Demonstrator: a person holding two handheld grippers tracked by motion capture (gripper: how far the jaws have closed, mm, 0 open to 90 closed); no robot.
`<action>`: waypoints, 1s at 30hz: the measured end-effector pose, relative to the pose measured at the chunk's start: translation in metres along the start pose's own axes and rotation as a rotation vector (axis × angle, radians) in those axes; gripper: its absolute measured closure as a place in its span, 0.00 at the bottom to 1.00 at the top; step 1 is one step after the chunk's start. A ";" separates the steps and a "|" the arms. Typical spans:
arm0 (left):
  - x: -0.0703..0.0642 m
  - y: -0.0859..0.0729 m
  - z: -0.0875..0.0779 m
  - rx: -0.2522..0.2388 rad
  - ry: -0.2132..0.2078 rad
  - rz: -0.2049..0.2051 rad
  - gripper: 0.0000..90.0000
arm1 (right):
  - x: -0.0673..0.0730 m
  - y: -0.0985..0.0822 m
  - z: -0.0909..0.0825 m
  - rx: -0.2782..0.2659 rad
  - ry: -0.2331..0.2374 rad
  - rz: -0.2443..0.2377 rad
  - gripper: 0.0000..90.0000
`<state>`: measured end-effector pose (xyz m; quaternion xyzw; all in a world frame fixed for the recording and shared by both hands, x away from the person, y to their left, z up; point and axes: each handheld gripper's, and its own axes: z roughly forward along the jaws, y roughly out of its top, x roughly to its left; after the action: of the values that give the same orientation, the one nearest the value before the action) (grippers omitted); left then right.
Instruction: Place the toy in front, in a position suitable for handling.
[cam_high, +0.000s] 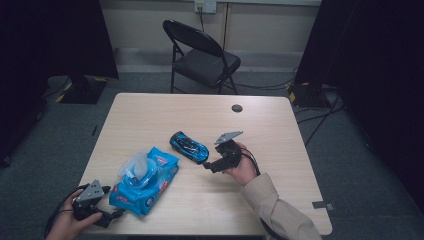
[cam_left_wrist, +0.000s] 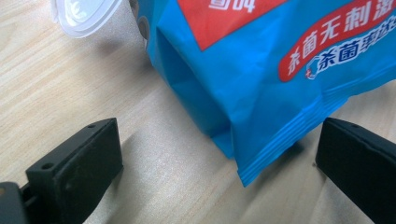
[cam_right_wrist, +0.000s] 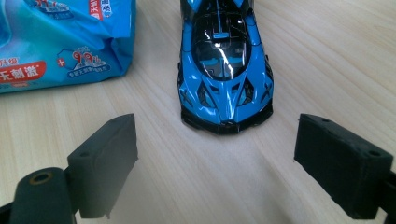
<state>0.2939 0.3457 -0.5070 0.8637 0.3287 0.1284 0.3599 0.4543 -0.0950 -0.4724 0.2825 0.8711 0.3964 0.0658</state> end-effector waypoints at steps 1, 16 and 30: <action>0.000 0.000 0.000 0.000 0.000 0.000 0.00 | 0.000 0.001 0.001 0.000 -0.001 0.002 0.15; 0.000 0.000 0.000 0.001 -0.007 0.005 0.00 | -0.004 0.030 0.024 -0.014 0.016 0.015 0.18; 0.001 0.000 0.000 0.001 -0.007 0.005 0.00 | -0.003 0.043 0.047 0.013 -0.012 0.000 0.15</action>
<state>0.2945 0.3458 -0.5069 0.8653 0.3251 0.1261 0.3602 0.4916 -0.0435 -0.4733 0.2854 0.8732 0.3890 0.0694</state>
